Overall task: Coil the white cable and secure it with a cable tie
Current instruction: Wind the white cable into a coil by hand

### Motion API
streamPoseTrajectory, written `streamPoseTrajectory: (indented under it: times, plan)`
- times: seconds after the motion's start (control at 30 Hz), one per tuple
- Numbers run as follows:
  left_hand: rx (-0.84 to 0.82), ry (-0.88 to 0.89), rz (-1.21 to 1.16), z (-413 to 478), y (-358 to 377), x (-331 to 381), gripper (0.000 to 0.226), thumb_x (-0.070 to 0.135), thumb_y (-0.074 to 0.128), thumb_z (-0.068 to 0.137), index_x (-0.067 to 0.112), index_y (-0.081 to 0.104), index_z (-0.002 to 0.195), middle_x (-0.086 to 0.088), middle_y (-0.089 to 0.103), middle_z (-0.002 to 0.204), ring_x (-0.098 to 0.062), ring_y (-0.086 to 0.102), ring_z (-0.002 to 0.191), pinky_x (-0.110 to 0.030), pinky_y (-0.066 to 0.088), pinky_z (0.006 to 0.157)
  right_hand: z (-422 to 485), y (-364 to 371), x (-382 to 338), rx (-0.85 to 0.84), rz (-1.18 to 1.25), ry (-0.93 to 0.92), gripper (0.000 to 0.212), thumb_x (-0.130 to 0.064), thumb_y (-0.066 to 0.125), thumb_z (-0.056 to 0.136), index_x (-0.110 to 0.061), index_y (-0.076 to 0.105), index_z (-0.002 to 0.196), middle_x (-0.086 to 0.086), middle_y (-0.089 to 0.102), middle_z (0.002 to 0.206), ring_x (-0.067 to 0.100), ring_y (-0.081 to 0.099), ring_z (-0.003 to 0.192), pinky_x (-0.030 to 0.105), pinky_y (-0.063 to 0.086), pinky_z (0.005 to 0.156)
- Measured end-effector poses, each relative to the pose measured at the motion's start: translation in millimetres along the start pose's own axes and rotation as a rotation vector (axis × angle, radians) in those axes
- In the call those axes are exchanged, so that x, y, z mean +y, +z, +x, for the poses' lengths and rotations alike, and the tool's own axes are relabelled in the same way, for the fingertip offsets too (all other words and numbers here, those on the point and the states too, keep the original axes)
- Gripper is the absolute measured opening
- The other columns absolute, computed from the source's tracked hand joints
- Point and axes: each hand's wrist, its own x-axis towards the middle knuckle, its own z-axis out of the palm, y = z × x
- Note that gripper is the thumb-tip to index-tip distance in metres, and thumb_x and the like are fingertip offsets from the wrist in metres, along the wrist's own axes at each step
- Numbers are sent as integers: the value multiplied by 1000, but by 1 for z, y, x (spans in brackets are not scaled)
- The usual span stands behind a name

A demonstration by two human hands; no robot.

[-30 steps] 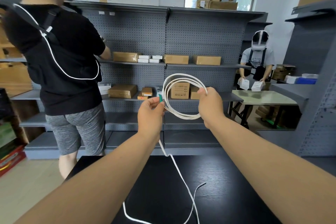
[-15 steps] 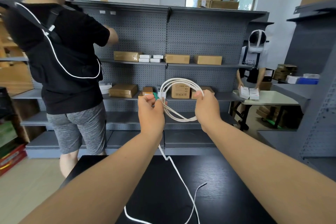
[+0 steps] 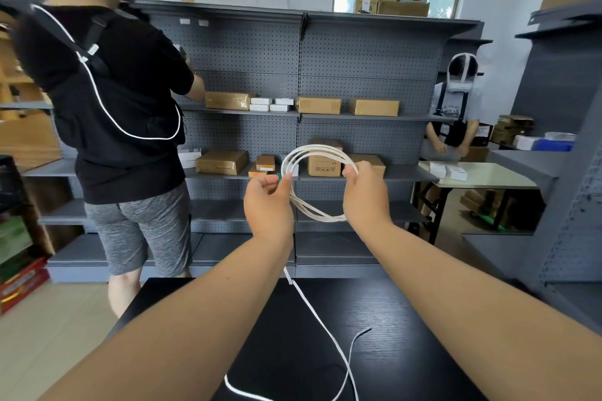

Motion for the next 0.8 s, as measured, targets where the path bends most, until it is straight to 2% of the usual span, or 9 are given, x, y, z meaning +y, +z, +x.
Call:
streamPoseTrajectory:
  times: [0.1, 0.17, 0.23, 0.3, 0.37, 0.47, 0.57, 0.7, 0.8]
  plan:
    - [2, 50, 57, 1, -2, -3, 9, 26, 63, 87, 21, 59, 80, -5, 67, 90, -18, 60, 75, -34, 51, 76, -1, 0, 0, -8, 1, 3, 29, -24, 31, 101, -3, 51, 103, -5, 40, 69, 12, 40, 61, 29, 28, 50]
    - [-7, 53, 58, 1, -3, -5, 7, 25, 62, 88, 24, 60, 81, -5, 68, 93, -16, 59, 71, -36, 53, 73, -1, 0, 1, -21, 31, 30, 30, -25, 31, 101, -4, 52, 104, -3, 43, 72, 13, 41, 63, 29, 30, 52]
    - [-25, 58, 30, 2, -4, -6, 7, 23, 62, 88, 28, 57, 88, 0, 68, 98, -18, 64, 85, -43, 54, 84, -1, 1, 2, -33, 87, 98, 32, -25, 31, 101, -4, 53, 106, -1, 44, 73, 15, 42, 65, 31, 34, 62]
    - [-50, 70, 25, 1, -4, -5, 14, 22, 61, 89, 26, 54, 101, 2, 68, 101, -20, 65, 94, -46, 52, 88, 0, 4, 5, -44, 137, 182, 33, -25, 30, 101, -3, 54, 107, -2, 42, 72, 16, 42, 66, 32, 35, 66]
    - [-74, 83, 27, 0, -5, -4, 17, 19, 58, 91, 21, 56, 108, 3, 69, 102, -18, 65, 96, -41, 52, 89, 1, 6, 6, -55, 175, 242, 33, -24, 31, 101, -3, 55, 108, -1, 42, 73, 18, 42, 69, 32, 35, 67]
    - [-96, 88, 0, -1, -5, -4, 12, 15, 57, 91, 20, 65, 98, 4, 70, 93, -15, 66, 90, -32, 53, 84, 3, 7, 8, -75, 189, 280, 34, -25, 31, 101, -2, 55, 109, 5, 48, 80, 22, 45, 75, 32, 37, 69]
    - [-94, 74, 20, 0, -5, -5, 15, 15, 58, 91, 15, 71, 98, 6, 71, 88, -10, 64, 84, -23, 51, 79, 4, 7, 11, -81, 195, 318, 33, -25, 31, 101, -3, 54, 106, 3, 45, 75, 21, 44, 71, 33, 37, 68]
    - [-128, 45, -2, 1, -5, -7, 15, 16, 59, 90, 15, 71, 99, 0, 72, 94, -15, 67, 88, -32, 54, 84, 6, 10, 14, -80, 197, 336, 31, -26, 31, 101, -5, 54, 103, 8, 48, 80, 26, 46, 75, 35, 39, 68]
    - [-164, 48, -75, 1, -7, -8, 13, 12, 61, 89, 16, 70, 98, -2, 70, 93, -15, 66, 85, -29, 54, 81, 7, 11, 16, -83, 198, 337, 31, -26, 31, 101, -5, 54, 103, 8, 48, 80, 27, 46, 76, 35, 38, 68]
